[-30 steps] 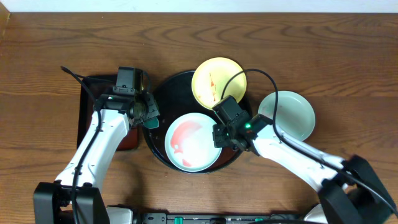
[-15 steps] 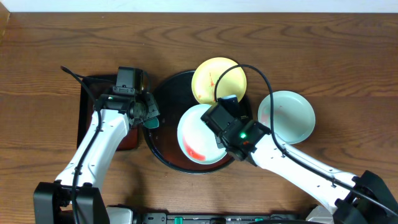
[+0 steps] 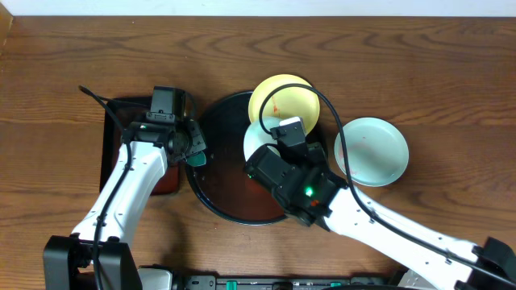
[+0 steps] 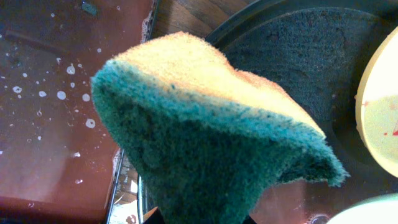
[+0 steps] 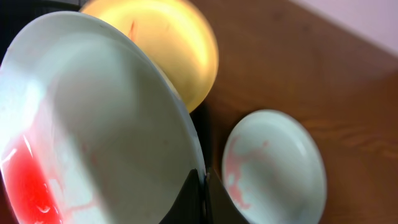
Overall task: Clean dirty plates on tray and stack at the side
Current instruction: 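Lift the second light-blue plate with the right gripper toward the first plate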
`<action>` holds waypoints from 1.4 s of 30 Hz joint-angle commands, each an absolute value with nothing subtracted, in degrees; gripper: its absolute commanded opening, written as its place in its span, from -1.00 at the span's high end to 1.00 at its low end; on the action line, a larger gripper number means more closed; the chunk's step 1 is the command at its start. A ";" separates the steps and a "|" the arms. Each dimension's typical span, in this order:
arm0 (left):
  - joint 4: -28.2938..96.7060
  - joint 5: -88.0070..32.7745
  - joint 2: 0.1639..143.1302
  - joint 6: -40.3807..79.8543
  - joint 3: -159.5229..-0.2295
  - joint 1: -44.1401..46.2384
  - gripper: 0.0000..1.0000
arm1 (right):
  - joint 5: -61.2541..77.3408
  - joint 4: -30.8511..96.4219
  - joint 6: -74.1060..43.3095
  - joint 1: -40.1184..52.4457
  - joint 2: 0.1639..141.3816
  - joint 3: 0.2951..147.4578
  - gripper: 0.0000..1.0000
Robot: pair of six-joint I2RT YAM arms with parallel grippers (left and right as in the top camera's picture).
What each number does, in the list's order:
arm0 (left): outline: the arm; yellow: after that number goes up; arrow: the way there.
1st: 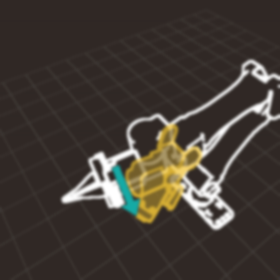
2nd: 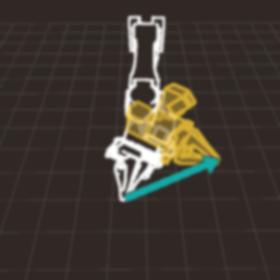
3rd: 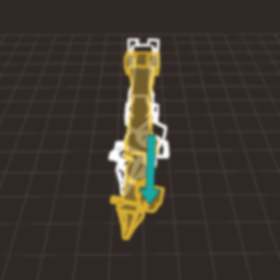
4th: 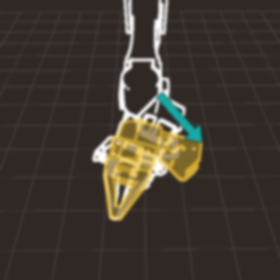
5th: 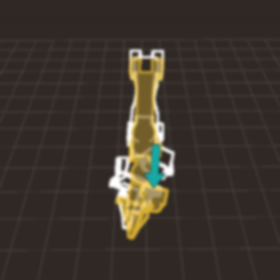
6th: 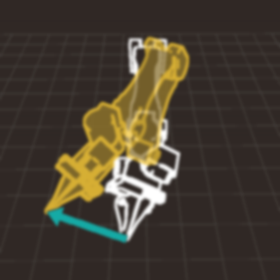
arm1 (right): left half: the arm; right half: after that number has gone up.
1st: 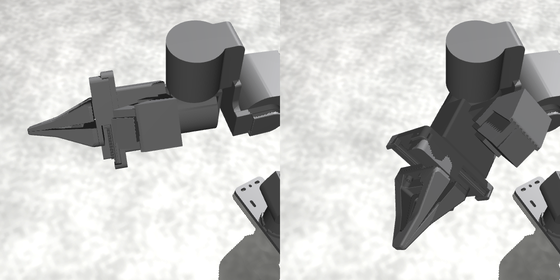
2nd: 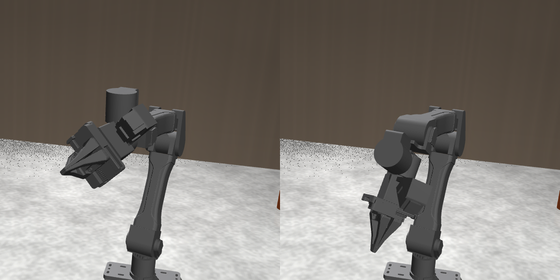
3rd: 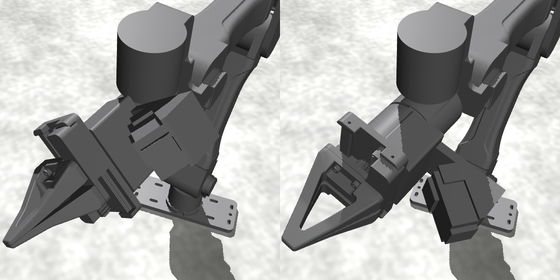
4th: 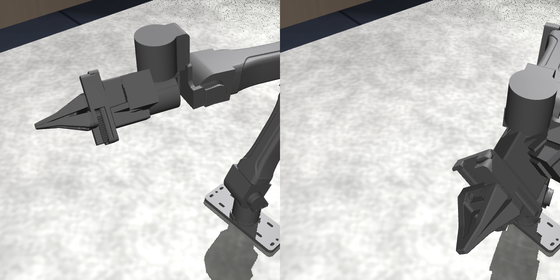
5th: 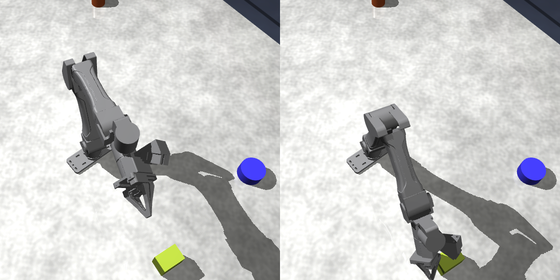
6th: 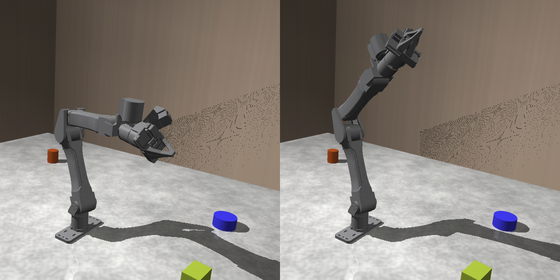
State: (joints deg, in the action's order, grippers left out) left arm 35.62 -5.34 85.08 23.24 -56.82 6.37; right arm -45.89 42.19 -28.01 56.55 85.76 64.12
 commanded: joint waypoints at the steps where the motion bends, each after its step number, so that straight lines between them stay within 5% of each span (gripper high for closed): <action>1: 35.57 -4.23 85.52 22.31 -56.31 6.17 0.85 | -55.20 42.13 -27.18 57.76 82.83 65.98 0.98; 13: 35.55 -4.21 85.52 22.31 -56.31 6.17 0.85 | -63.05 42.00 -12.95 59.31 82.08 65.98 0.98; 31: 35.55 -4.21 85.52 22.28 -56.31 6.17 0.84 | -83.85 39.55 -12.99 66.61 82.08 65.98 0.98; 42: 35.55 -4.21 85.52 22.31 -56.31 6.17 0.85 | -77.12 39.46 -18.28 66.15 82.08 65.91 0.97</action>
State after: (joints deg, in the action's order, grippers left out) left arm 35.62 -5.34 85.08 23.27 -56.82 6.37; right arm -80.16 39.59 -14.57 65.76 82.85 64.77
